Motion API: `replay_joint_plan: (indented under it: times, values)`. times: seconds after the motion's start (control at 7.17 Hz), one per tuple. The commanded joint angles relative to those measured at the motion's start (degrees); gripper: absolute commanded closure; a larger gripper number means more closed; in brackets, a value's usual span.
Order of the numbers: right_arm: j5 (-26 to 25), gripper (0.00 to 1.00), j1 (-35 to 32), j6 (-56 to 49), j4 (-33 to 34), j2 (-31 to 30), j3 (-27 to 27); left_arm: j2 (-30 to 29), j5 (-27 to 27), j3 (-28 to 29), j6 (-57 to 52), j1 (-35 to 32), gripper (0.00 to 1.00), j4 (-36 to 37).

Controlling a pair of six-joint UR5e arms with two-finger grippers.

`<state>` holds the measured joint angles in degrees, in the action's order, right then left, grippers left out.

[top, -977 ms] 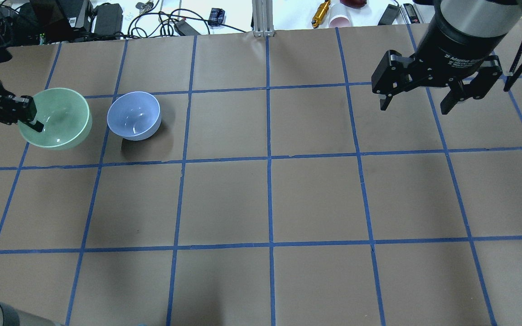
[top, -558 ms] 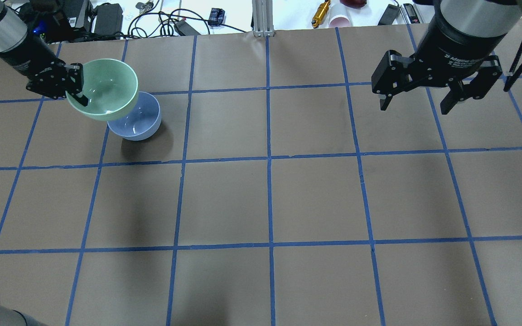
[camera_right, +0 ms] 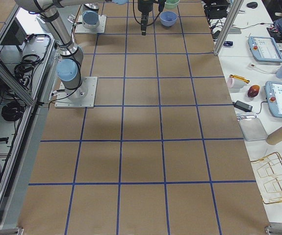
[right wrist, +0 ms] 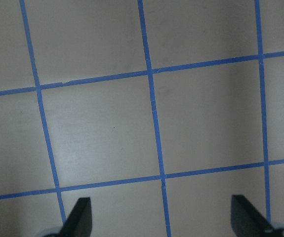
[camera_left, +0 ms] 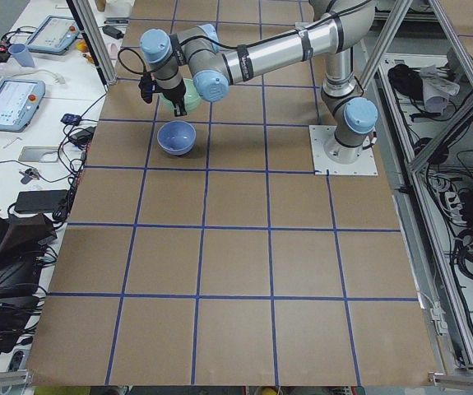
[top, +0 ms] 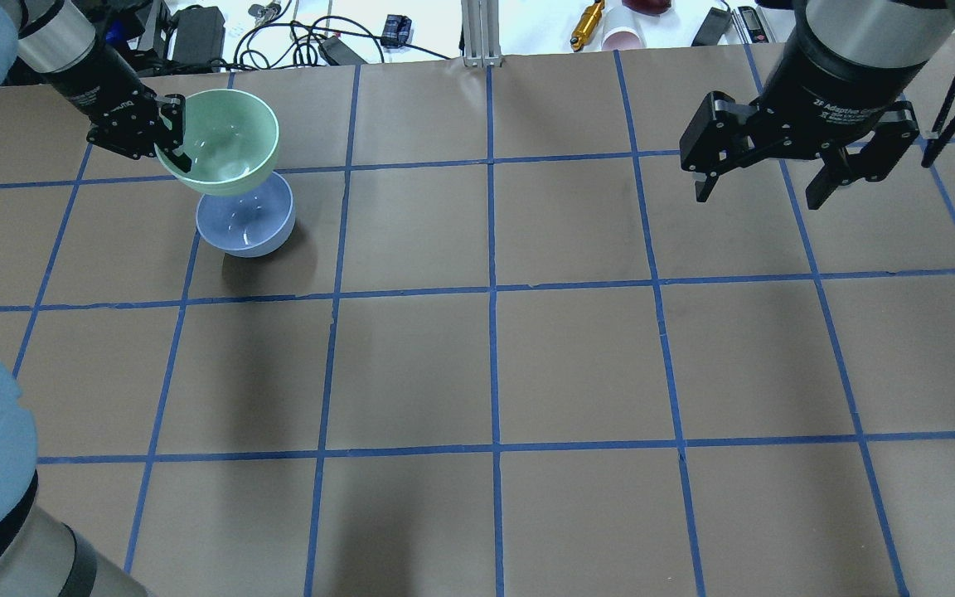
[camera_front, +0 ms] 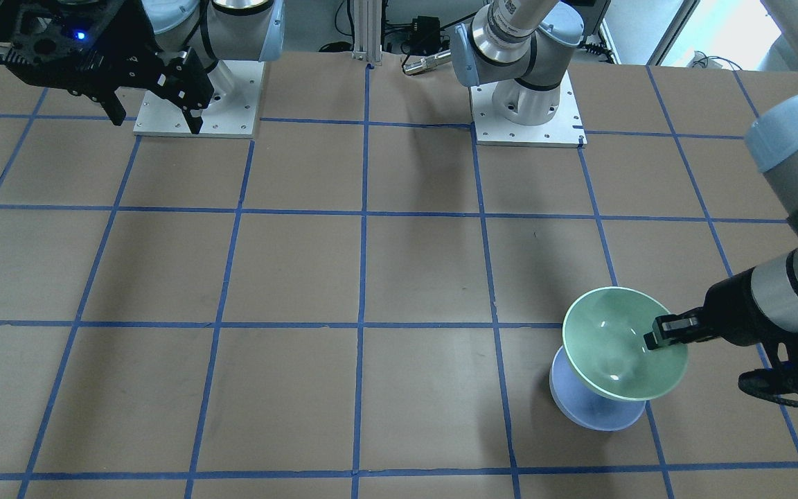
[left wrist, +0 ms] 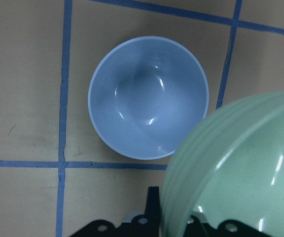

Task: Stack green bowl on blue bowl
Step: 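Lift the green bowl with the left gripper over the blue bowl, then lower the green bowl into the blue bowl with the left gripper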

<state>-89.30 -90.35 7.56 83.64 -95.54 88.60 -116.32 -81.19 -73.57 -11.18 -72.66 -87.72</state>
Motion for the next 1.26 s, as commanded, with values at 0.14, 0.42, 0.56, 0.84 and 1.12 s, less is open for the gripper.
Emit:
replay_joint_plan:
  times: [0.14,0.42,0.56,0.84,1.12]
  values:
    - [0.0,0.0,0.0,0.0,0.0,0.0,0.0,-3.9,-0.6,0.8,-5.2,0.3,1.0,1.6]
    - [0.0,0.0,0.0,0.0,-0.1,0.0,0.0,-5.2,-2.3,0.6,-6.9,1.8,1.0,2.0]
    - [0.0,0.0,0.0,0.0,0.0,0.0,0.1,-5.5,-3.3,-0.7,-9.5,2.6,1.0,2.1]
    - [0.0,0.0,0.0,0.0,0.0,0.0,0.1,-7.2,-3.4,-2.0,-9.0,2.9,1.0,8.1]
    - [0.0,0.0,0.0,0.0,0.0,0.0,0.0,-8.0,-3.4,-1.8,-9.3,2.9,1.0,8.2]
